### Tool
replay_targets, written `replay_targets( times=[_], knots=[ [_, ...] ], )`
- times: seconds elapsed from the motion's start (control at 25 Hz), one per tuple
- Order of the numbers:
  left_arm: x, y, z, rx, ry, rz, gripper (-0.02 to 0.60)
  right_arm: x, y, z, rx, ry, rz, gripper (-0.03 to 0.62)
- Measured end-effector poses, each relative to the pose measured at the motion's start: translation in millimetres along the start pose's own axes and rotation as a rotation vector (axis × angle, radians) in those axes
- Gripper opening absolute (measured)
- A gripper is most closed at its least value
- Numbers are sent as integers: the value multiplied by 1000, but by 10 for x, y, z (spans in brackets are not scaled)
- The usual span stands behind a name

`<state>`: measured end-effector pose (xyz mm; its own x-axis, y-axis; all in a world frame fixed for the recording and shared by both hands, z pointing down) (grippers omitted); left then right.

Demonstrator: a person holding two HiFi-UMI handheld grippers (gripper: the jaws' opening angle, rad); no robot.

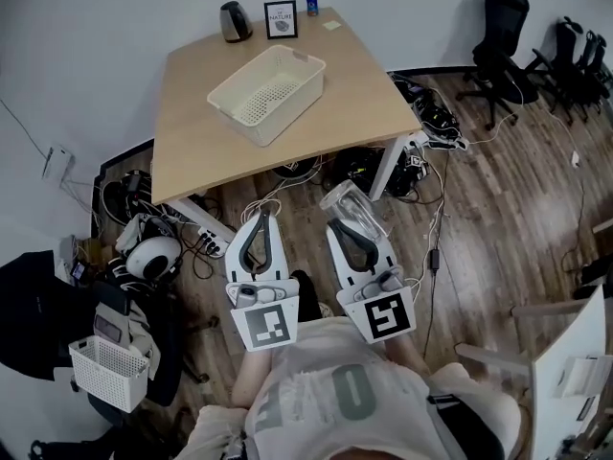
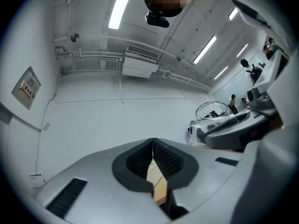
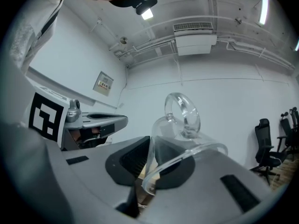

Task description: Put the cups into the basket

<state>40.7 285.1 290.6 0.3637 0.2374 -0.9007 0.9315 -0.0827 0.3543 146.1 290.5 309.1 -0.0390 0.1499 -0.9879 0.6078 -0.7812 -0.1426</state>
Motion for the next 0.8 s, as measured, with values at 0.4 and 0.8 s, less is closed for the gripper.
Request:
replay_targets(
  times=[0.4,0.8],
  knots=[
    [-39,-180,351,71,14,-200,11,88,61,322,45,-3,-90,21],
    [-414,-237,1430,54,17,-195,11,-111,810,955,-6,-40,-88,21]
  ],
)
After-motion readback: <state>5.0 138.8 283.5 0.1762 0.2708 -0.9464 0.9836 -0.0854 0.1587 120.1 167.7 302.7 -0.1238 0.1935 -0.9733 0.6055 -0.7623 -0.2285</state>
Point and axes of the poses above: the fingertips, and each gripper's own axes: z forward along the fingers, y to its right, x out of its top, the point moved 2 cm from there along -z, backward along the fingers, and after that the axes turned 15 degrees about x, right-handed, at the moved point
